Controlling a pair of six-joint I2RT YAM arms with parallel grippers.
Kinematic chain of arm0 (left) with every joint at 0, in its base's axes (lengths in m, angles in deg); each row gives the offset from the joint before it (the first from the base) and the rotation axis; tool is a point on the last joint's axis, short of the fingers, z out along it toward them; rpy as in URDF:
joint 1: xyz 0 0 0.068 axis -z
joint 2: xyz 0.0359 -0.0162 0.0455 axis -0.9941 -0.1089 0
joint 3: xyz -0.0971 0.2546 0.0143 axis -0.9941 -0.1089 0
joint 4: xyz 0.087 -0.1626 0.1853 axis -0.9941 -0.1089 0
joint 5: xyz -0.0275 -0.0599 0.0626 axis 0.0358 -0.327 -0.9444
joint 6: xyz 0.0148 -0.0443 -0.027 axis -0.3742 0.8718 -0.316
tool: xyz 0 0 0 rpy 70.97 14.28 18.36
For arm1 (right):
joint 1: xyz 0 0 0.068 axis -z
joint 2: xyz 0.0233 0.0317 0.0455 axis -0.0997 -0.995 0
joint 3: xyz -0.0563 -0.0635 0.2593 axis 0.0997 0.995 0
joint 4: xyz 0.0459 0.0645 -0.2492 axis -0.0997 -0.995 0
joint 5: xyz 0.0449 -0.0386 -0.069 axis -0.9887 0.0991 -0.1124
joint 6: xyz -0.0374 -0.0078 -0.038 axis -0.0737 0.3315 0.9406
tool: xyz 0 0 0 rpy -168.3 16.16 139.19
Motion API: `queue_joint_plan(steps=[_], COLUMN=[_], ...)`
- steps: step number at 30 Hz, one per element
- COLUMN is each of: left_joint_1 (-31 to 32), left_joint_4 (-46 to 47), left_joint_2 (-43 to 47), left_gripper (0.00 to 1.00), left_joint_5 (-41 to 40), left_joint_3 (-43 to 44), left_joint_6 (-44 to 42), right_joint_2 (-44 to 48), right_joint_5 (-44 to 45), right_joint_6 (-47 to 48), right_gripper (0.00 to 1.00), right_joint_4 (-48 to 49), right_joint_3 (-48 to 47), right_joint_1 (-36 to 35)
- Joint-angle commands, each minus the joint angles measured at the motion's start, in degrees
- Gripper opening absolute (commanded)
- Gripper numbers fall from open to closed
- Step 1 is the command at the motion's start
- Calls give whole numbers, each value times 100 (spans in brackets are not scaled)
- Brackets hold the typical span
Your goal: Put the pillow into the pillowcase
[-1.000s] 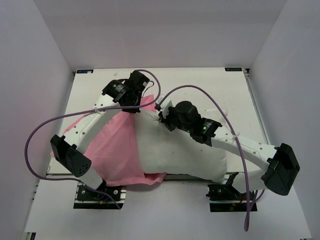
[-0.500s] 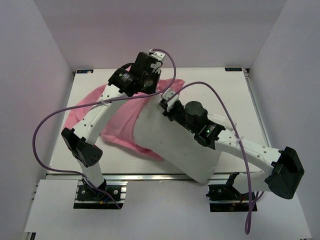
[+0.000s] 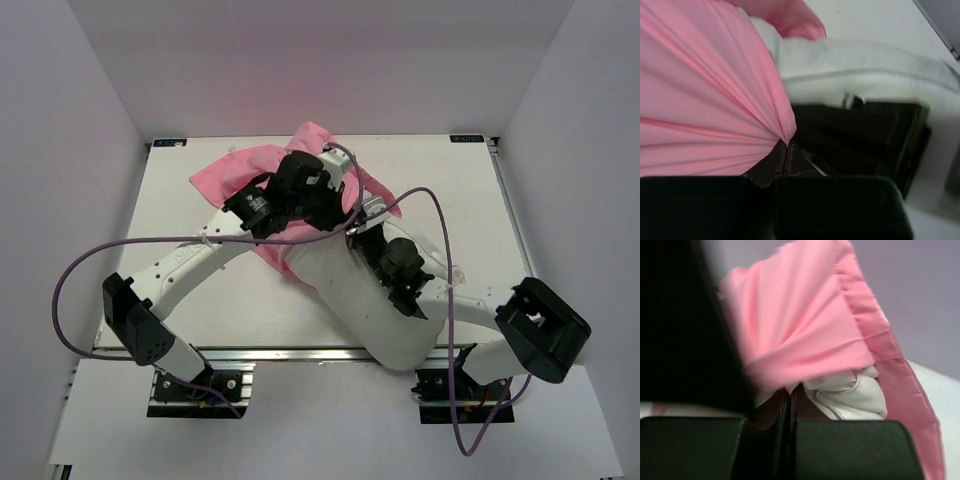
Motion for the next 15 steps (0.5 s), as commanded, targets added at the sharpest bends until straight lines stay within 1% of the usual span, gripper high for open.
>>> queue_joint_plan(steps=[1, 2, 6, 8, 9, 10, 12, 14, 15], left_joint_1=[412, 447, 789, 904, 1035, 1106, 1281, 1344, 1370], left_joint_4=[665, 718, 859, 972, 1321, 1516, 1999, 2282, 2518], left_joint_2=[555, 582, 504, 459, 494, 521, 573, 609, 583], left_gripper=[0, 0, 0, 0, 0, 0, 0, 0, 0], left_joint_5=[1616, 1688, 1820, 2030, 2188, 2346, 2567, 2743, 3179], left_joint_3=[-790, -1027, -1362, -1459, -1651, -1749, -1924, -1969, -1987], left_joint_6=[448, 475, 440, 449, 466, 484, 493, 493, 475], right_joint_2=[-396, -475, -520, -476, -476, -484, -423, -318, -291], right_joint_5=[971, 1097, 1554, 1817, 1958, 2220, 2319, 2320, 2267], right_joint_6=[-849, -1017, -1676, -2099, -2222, -2310, -2433, -2635, -2723], right_gripper=[0, 0, 0, 0, 0, 0, 0, 0, 0], right_joint_4=[1392, 1375, 1498, 1166, 903, 935, 1128, 1015, 910], right_joint_3=[121, 122, 262, 175, 166, 183, 384, 447, 499], right_joint_1=[64, 73, 73, 64, 73, 73, 73, 73, 73])
